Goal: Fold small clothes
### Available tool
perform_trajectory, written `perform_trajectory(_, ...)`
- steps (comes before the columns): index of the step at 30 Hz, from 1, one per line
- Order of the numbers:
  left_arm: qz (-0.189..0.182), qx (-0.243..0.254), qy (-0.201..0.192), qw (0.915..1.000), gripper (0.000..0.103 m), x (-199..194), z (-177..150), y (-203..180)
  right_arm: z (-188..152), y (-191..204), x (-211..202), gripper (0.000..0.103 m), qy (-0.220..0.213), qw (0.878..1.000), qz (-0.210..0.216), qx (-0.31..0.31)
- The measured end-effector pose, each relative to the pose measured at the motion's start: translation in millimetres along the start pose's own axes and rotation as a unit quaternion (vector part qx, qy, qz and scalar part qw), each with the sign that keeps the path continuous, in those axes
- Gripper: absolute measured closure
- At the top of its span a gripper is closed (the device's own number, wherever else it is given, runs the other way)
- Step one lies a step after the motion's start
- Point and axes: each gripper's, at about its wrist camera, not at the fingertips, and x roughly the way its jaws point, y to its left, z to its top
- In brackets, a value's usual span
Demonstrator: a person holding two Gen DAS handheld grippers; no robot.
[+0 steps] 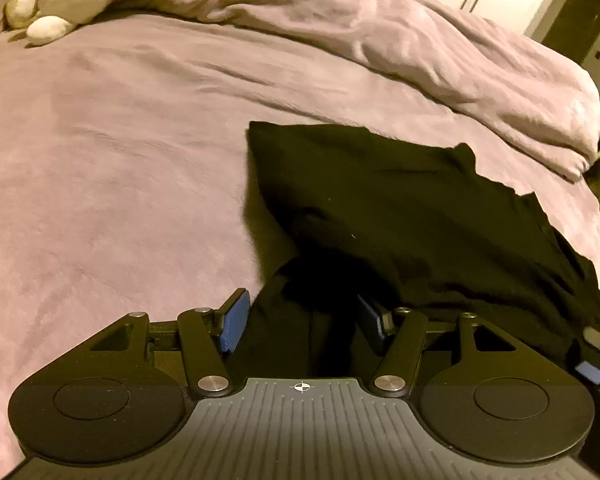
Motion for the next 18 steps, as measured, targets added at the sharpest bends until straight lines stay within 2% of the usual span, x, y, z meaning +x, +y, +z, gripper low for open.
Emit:
perform_trajectory(2, 0.003, 0.008, 0.001, 1.0000, 0.039, 0.1, -1.3, -1.3, 0.5, -0.1, 5.0, 0.063, -0.001, 1.000, 0.006, 0.010)
perform_trajectory(3, 0.003, 0.011, 0.001, 0.9999, 0.039, 0.4, -1.2, -1.7, 1.2, 2.3, 6.4, 0.075, 0.003, 1.000, 0.003, 0.006)
perform_trajectory(4, 0.004, 0.013, 0.002, 0.9999, 0.039, 0.6, -1.3, -2.1, 1.7, 8.6, 9.9, 0.092, 0.016, 1.000, 0.004, -0.007)
perform_trajectory(6, 0.006, 0.014, 0.005, 0.9999, 0.039, 1.0, -0.4, -2.6, 4.0, 26.2, 13.7, 0.094, 0.029, 0.998, -0.009, -0.048)
perform_trajectory(7, 0.007, 0.014, 0.006, 0.9999, 0.039, 1.0, 0.5, -2.8, 7.1, 38.9, 12.7, 0.095, 0.021, 0.996, -0.017, -0.080)
perform_trajectory(8, 0.007, 0.012, 0.006, 0.9999, 0.039, 0.7, 1.1, -2.7, 12.1, 53.4, 6.3, 0.096, -0.001, 0.994, -0.015, -0.109)
perform_trajectory(10, 0.007, 0.010, 0.007, 0.9999, 0.039, 0.5, 1.1, -1.9, 26.9, 72.1, -18.6, 0.096, -0.065, 0.988, 0.044, -0.132)
perform_trajectory(11, 0.007, 0.012, 0.006, 0.9999, 0.039, 0.5, 0.9, -2.0, 32.8, 77.9, -34.2, 0.096, -0.104, 0.981, 0.076, -0.149)
perform_trajectory(12, 0.008, 0.013, 0.004, 0.9999, 0.039, 0.8, 0.5, -1.6, 36.2, 81.5, -46.3, 0.096, -0.135, 0.973, 0.083, -0.170)
perform_trajectory(13, 0.010, 0.014, 0.003, 0.9998, 0.039, 1.3, -0.1, -1.5, 38.4, 82.0, -54.5, 0.096, -0.155, 0.967, 0.078, -0.189)
perform_trajectory(14, 0.010, 0.014, 0.003, 0.9999, 0.038, 1.9, -1.0, -1.5, 40.3, 77.0, -57.7, 0.096, -0.157, 0.965, 0.065, -0.200)
perform_trajectory(18, 0.014, 0.025, 0.002, 0.9996, 0.038, 1.4, -2.5, -5.2, 41.7, 33.1, -32.6, 0.094, -0.077, 0.976, -0.046, -0.200)
